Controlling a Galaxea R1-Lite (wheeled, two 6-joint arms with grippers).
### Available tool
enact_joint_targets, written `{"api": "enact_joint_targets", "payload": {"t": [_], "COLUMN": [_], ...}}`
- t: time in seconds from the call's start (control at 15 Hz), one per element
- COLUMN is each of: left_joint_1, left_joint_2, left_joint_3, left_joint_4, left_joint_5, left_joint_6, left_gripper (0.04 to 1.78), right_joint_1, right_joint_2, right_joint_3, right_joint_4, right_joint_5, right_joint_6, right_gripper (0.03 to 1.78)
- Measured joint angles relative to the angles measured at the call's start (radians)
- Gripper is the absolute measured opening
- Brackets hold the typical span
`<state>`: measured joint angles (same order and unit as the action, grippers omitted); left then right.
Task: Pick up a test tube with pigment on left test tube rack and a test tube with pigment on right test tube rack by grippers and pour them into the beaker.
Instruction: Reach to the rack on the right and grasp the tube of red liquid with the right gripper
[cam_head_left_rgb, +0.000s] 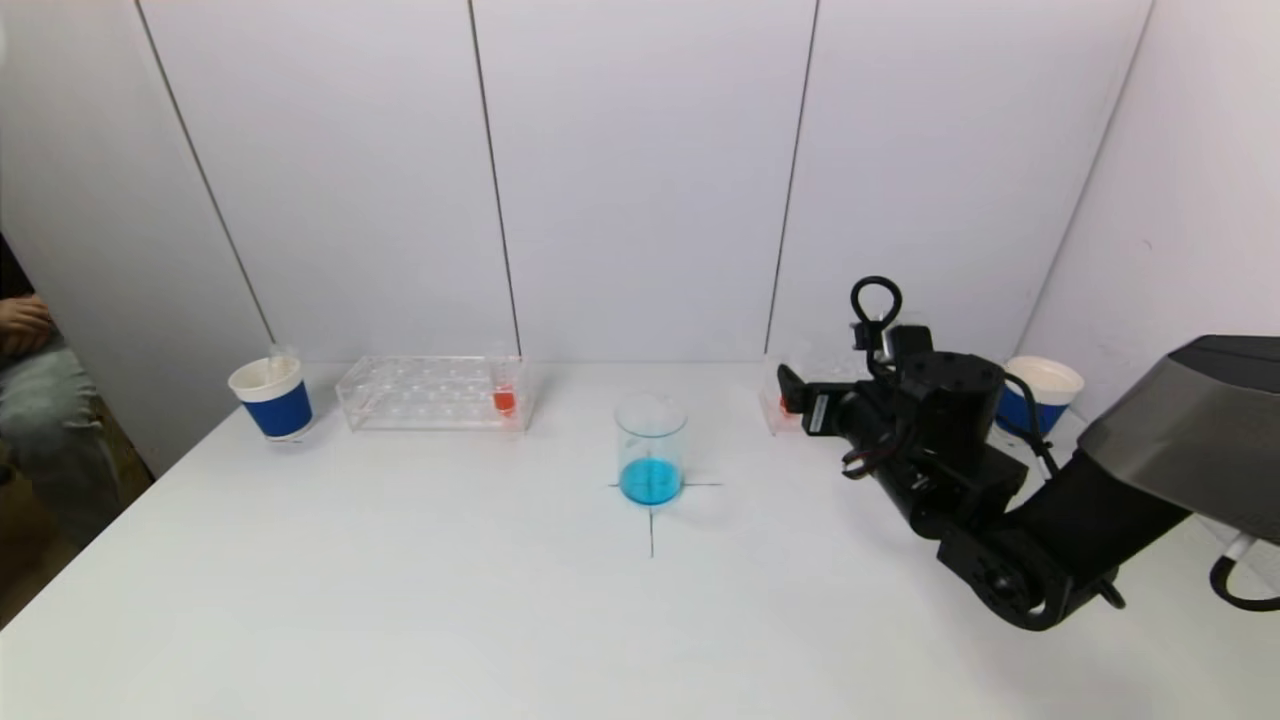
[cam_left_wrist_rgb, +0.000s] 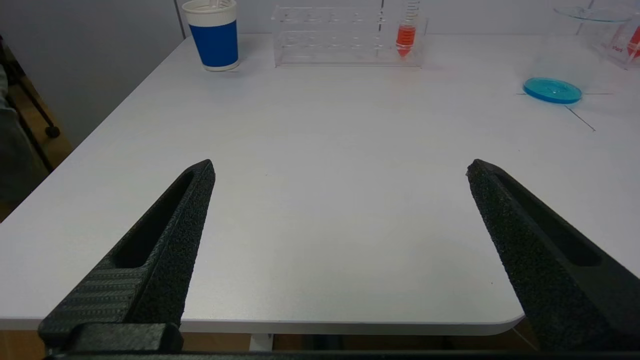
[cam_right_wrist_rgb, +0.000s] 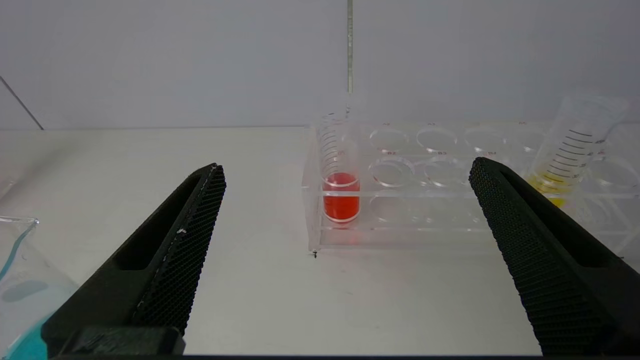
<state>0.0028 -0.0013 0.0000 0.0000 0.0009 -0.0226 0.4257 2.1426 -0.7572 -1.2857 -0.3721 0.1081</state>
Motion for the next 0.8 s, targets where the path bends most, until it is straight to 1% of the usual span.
{"api": "enact_joint_targets", "payload": {"t": [0.27,0.4,0.6,0.8], "left_joint_1": [0.000,0.000,0.000,0.000], "left_joint_2": [0.000,0.000,0.000,0.000], "left_joint_3": [0.000,0.000,0.000,0.000], "left_joint_4": [0.000,0.000,0.000,0.000], "left_joint_5": [0.000,0.000,0.000,0.000], "left_joint_6": [0.000,0.000,0.000,0.000], "left_gripper": [1.76,1.76,1.76,1.76], "right_joint_1": [0.000,0.000,0.000,-0.001], "right_joint_2": [0.067,0.093,0.124,0.149], "right_joint_3": [-0.063,-0.086,-0.109,-0.131], "right_joint_4": [-0.001,-0.006,-0.043,-0.043], "right_joint_5": [-0.020,-0.019,-0.013,-0.009], "right_joint_6": [-0.001,-0.001,-0.011,-0.012], "right_gripper": [1.77,1.77,1.77,1.77]}}
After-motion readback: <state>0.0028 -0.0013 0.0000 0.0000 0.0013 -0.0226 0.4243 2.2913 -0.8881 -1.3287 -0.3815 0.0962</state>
